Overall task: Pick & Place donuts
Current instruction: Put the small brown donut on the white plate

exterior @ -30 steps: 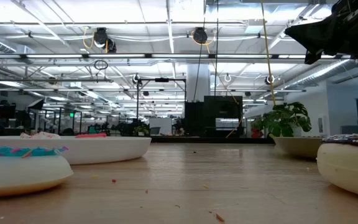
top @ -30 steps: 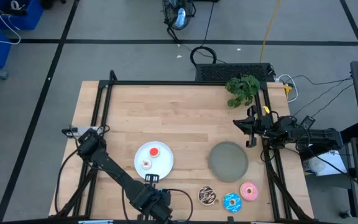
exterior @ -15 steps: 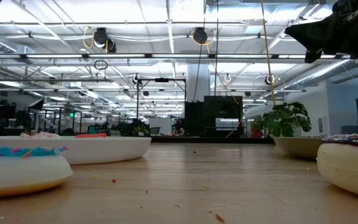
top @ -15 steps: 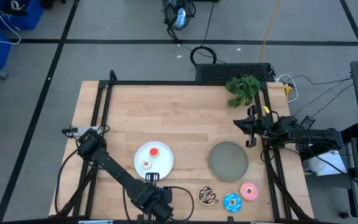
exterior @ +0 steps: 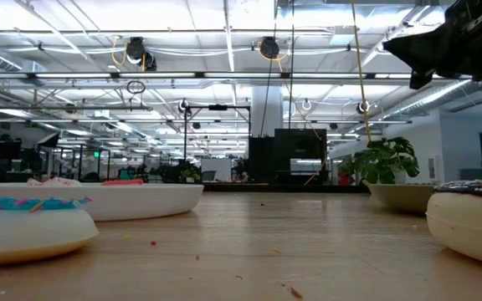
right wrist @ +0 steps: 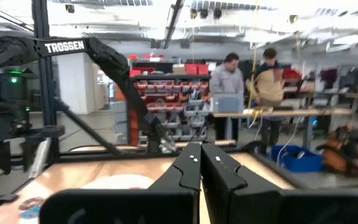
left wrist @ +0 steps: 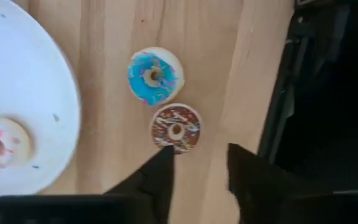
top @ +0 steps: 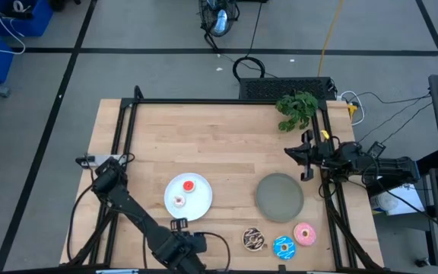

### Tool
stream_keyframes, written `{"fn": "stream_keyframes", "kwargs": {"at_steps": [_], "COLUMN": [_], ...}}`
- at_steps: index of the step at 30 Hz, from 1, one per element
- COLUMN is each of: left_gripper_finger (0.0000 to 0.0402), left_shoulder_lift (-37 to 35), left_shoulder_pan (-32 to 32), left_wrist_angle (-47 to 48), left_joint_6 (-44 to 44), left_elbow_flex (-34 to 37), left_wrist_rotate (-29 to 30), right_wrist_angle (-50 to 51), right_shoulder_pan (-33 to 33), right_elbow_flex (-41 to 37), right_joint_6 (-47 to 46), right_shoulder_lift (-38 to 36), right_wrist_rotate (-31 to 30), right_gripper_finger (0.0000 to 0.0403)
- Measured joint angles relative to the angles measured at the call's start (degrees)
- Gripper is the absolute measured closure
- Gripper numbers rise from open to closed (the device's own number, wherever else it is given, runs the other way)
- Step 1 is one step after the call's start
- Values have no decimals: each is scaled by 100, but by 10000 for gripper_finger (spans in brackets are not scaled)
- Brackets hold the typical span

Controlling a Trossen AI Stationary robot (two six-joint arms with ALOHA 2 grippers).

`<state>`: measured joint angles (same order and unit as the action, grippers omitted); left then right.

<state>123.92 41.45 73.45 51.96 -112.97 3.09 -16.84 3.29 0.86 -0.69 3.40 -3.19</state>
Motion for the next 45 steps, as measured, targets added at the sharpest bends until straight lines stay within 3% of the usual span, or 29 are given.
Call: {"fn": "stream_keyframes", "kwargs": {"at_steps": [7, 13, 23, 31, 45], "left_gripper_finger": [125, 81, 71, 71, 71], "left_shoulder_lift": [-2, 9, 448, 708, 704], "left_shoulder_pan": [21, 40, 31, 20, -160], "left_wrist_angle": [-36, -7, 3, 53, -313], "left_joint_6": [796, 831, 577, 241, -199], "left_elbow_flex": [0, 0, 2, 4, 627], "left_wrist_rotate": [36, 176, -258, -164, -319], "right_wrist_angle": [-70, -113, -214, -219, -221], "right_shoulder_pan": [-2, -2, -2, -2, -2], "right_elbow_flex": [1, 1, 0, 0, 0], "right_joint_6": [-185, -3, 179, 181, 181], "right_shoulder_lift": [0, 0, 0, 0, 0], "right_wrist_rotate": [354, 340, 331, 329, 329], "right_gripper_finger": [403, 403, 403, 403, 403]}}
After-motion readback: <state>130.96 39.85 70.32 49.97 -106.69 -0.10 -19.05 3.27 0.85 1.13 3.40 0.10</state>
